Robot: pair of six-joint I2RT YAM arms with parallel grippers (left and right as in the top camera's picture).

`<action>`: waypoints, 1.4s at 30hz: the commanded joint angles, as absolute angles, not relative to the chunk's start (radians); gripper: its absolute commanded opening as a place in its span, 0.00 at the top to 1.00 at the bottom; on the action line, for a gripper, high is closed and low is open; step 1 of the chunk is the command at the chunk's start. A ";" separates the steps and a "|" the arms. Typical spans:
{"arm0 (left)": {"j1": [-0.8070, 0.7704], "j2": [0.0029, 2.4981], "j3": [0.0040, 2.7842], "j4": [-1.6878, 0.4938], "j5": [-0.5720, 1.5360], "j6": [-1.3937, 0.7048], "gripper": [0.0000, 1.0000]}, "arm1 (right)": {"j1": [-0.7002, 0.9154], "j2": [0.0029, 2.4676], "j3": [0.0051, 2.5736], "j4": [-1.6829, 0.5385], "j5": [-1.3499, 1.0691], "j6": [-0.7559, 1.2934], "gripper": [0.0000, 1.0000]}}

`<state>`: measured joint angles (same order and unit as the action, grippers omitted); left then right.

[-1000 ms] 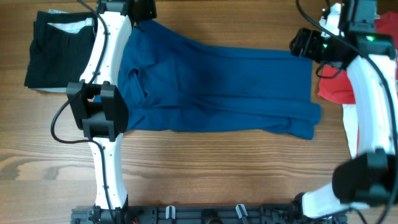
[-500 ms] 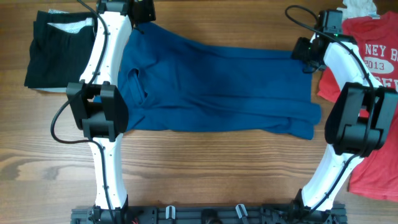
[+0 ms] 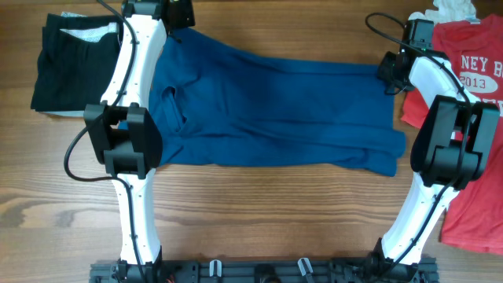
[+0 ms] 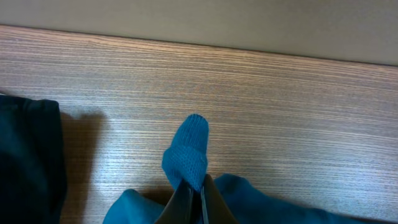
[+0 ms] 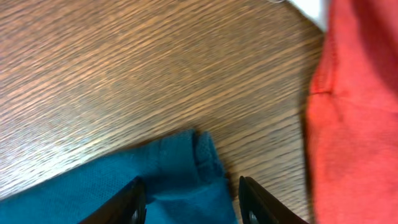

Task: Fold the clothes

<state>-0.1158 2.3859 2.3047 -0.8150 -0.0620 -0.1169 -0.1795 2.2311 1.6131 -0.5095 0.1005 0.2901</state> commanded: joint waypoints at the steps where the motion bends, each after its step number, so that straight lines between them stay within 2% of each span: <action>1: -0.113 2.368 2.311 -0.813 -0.081 -0.108 0.96 | -0.179 2.248 1.630 -0.509 0.196 0.287 0.52; 5: -0.113 2.368 2.311 -0.813 -0.081 -0.108 0.96 | -0.179 2.248 1.631 -0.505 0.196 0.262 0.57; 11: -0.113 2.368 2.311 -0.813 -0.081 -0.107 0.96 | -0.179 2.248 1.631 -0.475 0.196 0.260 0.82; 16: -0.112 2.368 2.311 -0.812 -0.116 -0.107 0.96 | -0.179 2.247 1.632 -0.468 0.199 0.237 0.96; 22: -0.091 2.354 2.311 -0.794 -0.130 -0.107 0.96 | -0.179 2.132 1.640 -0.550 0.200 0.240 0.96; 26: -0.088 2.323 2.311 -0.806 -0.129 -0.108 0.96 | -0.179 2.004 1.640 -0.632 0.060 0.238 0.96; 31: -0.089 2.269 2.311 -0.886 -0.129 -0.108 0.96 | -0.179 1.868 1.640 -0.787 0.012 0.212 0.96; 42: -0.087 2.203 2.311 -1.320 -0.129 -0.108 0.96 | -0.179 1.780 1.639 -1.106 -0.128 0.179 0.96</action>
